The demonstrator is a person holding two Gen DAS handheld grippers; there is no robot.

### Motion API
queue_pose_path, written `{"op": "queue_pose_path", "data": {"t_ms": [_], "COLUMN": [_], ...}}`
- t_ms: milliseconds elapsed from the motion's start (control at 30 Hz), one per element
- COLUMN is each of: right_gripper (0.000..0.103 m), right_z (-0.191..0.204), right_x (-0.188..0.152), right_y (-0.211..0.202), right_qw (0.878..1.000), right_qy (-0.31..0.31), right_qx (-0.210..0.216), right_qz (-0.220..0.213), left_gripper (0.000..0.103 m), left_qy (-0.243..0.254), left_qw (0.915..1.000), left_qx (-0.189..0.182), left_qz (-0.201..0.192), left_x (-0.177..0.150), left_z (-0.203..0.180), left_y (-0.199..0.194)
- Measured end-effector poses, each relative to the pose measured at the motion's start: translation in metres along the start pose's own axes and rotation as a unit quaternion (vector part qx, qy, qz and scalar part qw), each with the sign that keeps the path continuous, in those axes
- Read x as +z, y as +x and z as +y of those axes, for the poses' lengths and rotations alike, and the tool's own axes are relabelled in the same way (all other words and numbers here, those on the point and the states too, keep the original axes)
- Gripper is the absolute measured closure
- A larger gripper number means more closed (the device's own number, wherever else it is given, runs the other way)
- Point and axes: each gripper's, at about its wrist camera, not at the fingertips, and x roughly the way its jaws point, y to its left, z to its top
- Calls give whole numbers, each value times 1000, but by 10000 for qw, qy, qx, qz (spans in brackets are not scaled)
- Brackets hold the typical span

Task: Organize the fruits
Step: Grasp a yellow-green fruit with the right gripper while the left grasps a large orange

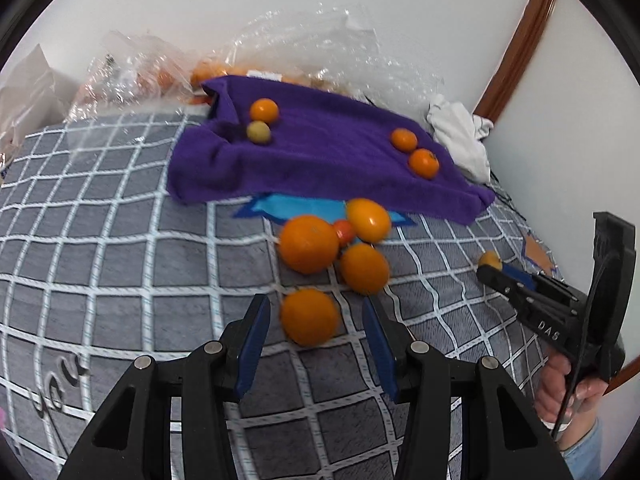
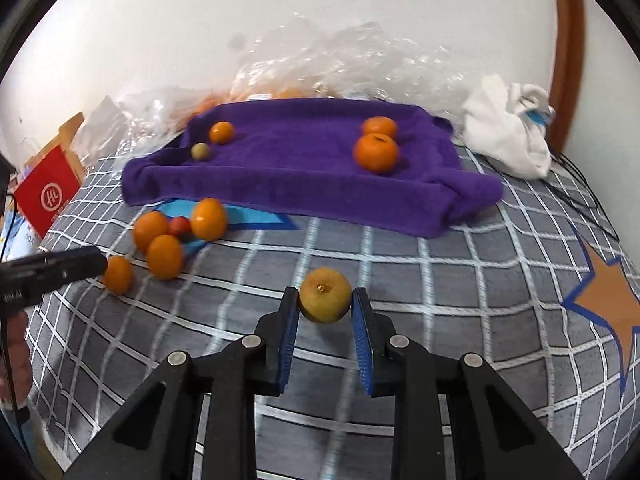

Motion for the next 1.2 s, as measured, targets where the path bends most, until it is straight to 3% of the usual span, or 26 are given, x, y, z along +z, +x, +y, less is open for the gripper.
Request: {"op": "queue_pose_path", "data": {"t_ms": [267, 433, 700, 933, 1200], "right_gripper": [76, 76, 76, 76, 76], "right_z": [-15, -19, -20, -19, -18], "right_x": [-8, -9, -10, -10, -12], "right_y": [7, 11, 12, 12, 8], "right_qw": [9999, 9996, 9996, 9996, 9996], "right_qy": [118, 228, 207, 192, 203], "right_qx": [-22, 55, 118, 153, 197], "right_qz": [89, 134, 129, 127, 42], "left_gripper": [58, 71, 72, 72, 72], "left_qy": [208, 486, 105, -386, -416], "left_qw": [9993, 9972, 9998, 9965, 9953], "left_qx": [301, 563, -44, -580, -647], "left_qz": [-1, -81, -191, -468, -596], "left_x": [-10, -14, -12, -14, -15], "left_z": [-9, -13, 5, 25, 26], "left_y": [13, 14, 7, -2, -6]}}
